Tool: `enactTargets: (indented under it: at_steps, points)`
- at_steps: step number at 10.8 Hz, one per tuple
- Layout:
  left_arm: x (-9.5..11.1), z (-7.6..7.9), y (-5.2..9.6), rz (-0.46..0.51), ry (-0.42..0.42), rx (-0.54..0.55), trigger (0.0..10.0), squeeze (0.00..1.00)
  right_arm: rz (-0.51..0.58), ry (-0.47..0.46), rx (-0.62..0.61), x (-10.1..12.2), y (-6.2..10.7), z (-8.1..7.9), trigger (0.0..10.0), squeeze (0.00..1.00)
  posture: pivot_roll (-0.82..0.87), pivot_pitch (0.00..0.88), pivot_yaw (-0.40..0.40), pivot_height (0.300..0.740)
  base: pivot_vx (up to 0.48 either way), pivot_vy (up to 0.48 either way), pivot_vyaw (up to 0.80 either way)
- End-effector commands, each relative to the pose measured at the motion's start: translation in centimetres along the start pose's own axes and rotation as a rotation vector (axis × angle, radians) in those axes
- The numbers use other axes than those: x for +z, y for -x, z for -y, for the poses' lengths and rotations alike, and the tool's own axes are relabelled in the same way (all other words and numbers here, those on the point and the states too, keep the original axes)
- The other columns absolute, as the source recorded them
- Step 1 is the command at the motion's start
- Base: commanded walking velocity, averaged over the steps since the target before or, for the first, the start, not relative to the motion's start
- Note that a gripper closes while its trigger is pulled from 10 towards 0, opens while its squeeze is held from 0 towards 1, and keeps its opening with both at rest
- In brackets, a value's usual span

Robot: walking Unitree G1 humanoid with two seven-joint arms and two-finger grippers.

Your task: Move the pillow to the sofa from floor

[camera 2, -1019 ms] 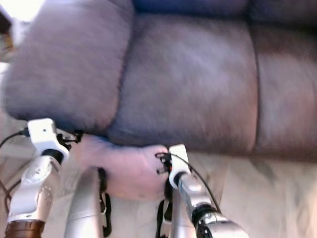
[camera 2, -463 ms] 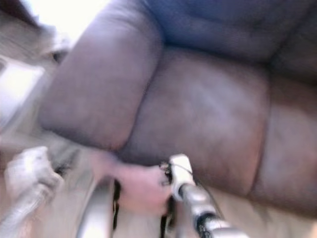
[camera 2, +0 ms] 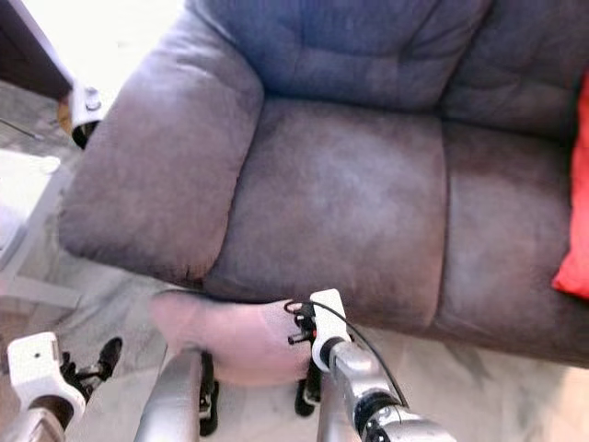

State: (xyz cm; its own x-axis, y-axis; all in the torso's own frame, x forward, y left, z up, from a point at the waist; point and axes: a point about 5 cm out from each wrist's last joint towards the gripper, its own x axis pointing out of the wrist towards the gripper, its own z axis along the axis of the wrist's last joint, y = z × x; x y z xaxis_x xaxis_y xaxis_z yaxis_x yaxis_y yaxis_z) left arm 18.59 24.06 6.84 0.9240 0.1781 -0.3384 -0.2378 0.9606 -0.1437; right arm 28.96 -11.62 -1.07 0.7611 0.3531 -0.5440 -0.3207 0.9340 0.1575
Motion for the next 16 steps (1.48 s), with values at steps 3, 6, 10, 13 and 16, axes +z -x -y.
enactTargets:
  at_steps: [3,6,10,13,16]
  points:
    - [-0.2,0.6,-0.6,0.026,-0.008,0.016,10.0,0.00,0.173,-0.026,-0.102,3.6,0.4,2.4,10.0,0.00,0.25,0.310,-0.119,0.701,0.000,0.000,0.00]
    - [-0.2,0.7,-2.0,0.050,0.011,0.034,10.0,0.00,0.207,-0.050,-0.144,4.2,0.7,3.5,10.0,0.00,0.24,0.268,-0.120,0.701,0.000,0.000,0.00]
    - [-0.7,1.8,-5.1,0.042,0.007,0.016,10.0,0.00,0.235,-0.070,-0.172,5.4,0.8,4.3,10.0,0.00,0.22,0.191,-0.122,0.701,0.000,0.000,0.00]
    - [-2.4,2.5,-5.7,0.000,-0.002,-0.008,10.0,0.00,0.203,-0.084,-0.195,4.0,1.1,4.5,10.0,0.00,0.21,0.175,-0.109,0.701,0.000,0.000,0.00]
    - [-3.5,2.4,-6.7,-0.042,-0.018,-0.010,10.0,0.00,0.210,-0.094,-0.205,4.0,1.1,4.5,10.0,0.00,0.19,0.145,-0.091,0.701,0.000,0.000,0.00]
